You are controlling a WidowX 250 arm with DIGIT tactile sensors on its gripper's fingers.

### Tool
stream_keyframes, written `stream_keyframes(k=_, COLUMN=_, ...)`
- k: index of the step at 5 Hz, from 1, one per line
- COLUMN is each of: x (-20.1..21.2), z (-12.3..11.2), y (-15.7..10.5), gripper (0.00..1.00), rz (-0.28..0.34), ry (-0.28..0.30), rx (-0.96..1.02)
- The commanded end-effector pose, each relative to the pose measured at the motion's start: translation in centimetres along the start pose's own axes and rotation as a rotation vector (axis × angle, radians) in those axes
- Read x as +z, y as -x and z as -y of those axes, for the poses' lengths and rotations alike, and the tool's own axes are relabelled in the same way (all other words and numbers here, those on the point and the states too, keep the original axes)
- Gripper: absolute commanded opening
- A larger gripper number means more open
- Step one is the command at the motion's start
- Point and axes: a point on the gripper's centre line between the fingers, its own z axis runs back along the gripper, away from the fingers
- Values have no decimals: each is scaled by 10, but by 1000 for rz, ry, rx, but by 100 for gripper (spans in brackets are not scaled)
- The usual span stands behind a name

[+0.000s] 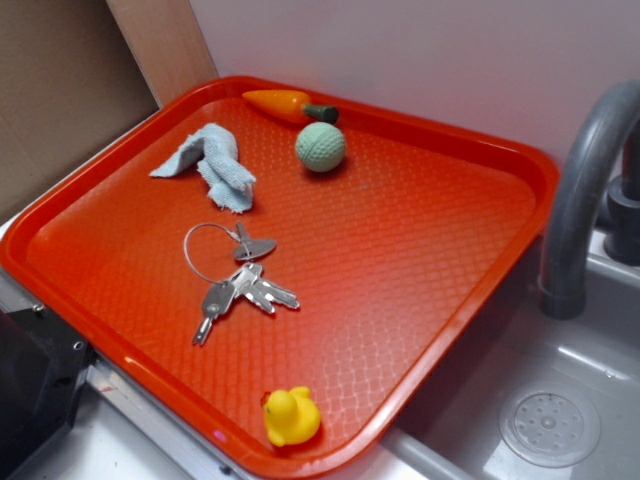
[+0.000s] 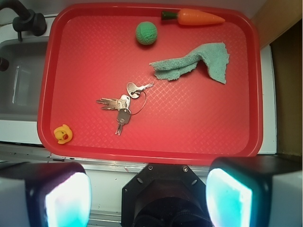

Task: Grab the green ball.

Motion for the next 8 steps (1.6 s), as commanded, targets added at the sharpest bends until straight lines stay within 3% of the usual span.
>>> stream_keyframes(k=1, x=0, z=0, y=0, gripper=100, rz=0, ry=0, rx=0)
stream_keyframes(k=2, x=-45, z=9, y=-45, gripper=100, rz=88, ry=-1, rx=62)
stream_keyframes(k=3, x=-75, z=27, y=-93, gripper=100, rz=199, ry=-7, rx=-72)
stream_keyframes(k=4, x=-123, z=37, y=-137, gripper=100, rz=205, ry=4, rx=-137)
stream_keyframes(k=5, x=-172, z=37, y=-180, gripper=100, rz=171, ry=12, rx=-127)
stream_keyframes(k=7, x=-226, z=5, y=-206, gripper=100, rz=134, ry=-84, rx=-62)
stream_keyframes(k=8, x=-221, z=-6, y=-190, gripper=64, rz=68, ry=-87, rx=-14)
